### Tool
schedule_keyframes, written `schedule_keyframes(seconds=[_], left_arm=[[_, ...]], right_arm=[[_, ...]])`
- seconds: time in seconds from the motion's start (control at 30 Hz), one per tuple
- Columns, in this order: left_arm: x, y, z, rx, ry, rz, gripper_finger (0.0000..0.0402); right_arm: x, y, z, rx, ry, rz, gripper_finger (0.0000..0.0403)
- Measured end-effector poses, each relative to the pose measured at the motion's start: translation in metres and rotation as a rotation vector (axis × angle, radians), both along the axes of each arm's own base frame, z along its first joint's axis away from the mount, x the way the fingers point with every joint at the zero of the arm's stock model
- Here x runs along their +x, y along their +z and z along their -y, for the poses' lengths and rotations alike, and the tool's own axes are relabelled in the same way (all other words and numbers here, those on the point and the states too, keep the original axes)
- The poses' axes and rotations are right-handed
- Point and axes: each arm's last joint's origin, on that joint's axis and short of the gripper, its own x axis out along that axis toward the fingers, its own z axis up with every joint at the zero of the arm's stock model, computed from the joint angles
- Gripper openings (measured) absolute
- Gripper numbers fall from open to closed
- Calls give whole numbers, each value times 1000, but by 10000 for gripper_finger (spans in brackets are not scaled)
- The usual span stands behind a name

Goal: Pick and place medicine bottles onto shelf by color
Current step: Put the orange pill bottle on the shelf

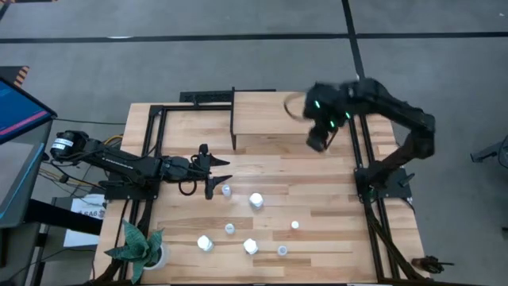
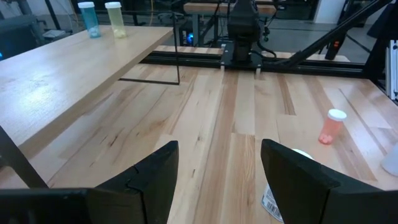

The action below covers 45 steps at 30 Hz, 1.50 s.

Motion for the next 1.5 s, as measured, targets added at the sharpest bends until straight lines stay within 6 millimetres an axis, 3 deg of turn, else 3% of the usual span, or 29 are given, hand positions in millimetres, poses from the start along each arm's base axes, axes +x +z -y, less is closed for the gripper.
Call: schedule_keyframes(seconds=[0.13, 0.33, 0.57, 0.7, 1.0, 1.17, 1.3, 1.5], left_arm=[[0, 0, 0, -29, 7, 5, 219], [0, 0, 1, -68, -2, 9, 219], [0, -1, 1, -67, -13, 5, 219], [0, -1, 1, -66, -12, 1, 219], [-1, -4, 1, -63, -11, -25, 219], [-1, -4, 1, -62, -11, -27, 219], [-1, -4, 1, -62, -11, -26, 219], [-1, -4, 1, -62, -11, -26, 219]], right_arm=[[-22, -14, -46, -29, 43, 1, 180], [-47, -66, -101, -26, -7, 67, 168], [-43, -133, -154, 89, 78, 185, 160], [-37, -168, -176, 82, 135, 161, 156], [-12, -243, -206, -38, 128, 3, 146], [1, -274, -213, -34, 123, -59, 162], [6, -282, -213, -12, 120, -75, 191], [13, -274, -214, -12, 197, 15, 232]])
